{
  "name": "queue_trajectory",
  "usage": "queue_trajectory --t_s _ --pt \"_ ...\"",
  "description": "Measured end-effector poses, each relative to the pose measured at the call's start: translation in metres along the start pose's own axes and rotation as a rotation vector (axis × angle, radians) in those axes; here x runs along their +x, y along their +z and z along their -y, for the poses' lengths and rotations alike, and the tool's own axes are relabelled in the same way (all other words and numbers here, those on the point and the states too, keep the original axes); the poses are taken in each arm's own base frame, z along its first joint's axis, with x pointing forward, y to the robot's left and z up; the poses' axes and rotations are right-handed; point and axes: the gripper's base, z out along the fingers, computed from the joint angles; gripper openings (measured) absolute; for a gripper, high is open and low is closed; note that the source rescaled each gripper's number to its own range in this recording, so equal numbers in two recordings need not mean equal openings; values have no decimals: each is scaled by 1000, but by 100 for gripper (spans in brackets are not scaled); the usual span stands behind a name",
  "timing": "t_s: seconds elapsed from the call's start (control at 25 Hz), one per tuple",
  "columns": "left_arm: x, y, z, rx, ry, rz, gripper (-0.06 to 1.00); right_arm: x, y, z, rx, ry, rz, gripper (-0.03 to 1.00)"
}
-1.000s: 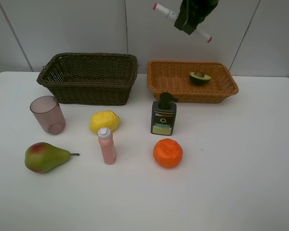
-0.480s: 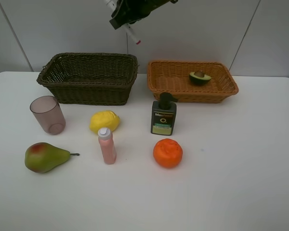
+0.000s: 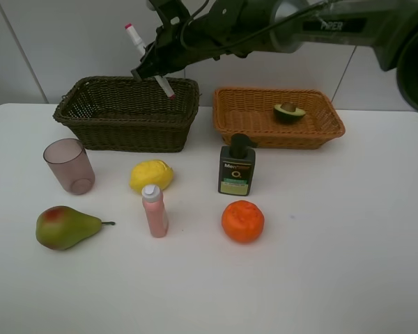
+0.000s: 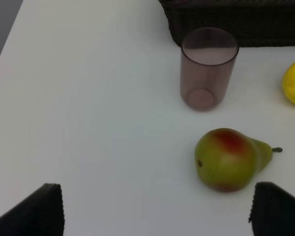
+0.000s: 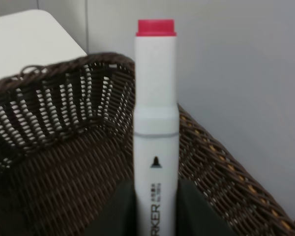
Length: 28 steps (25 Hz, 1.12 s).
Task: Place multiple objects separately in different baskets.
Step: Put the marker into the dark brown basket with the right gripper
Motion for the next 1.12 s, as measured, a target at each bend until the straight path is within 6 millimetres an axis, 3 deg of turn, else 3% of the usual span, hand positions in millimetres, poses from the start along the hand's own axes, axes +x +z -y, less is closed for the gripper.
queue_trajectory --t_s 0.32,1.12 --pt "0 0 0 0 0 0 100 24 19 -5 5 9 -36 0" --pt "0 0 0 0 0 0 100 26 19 -7 -25 2 -59 0"
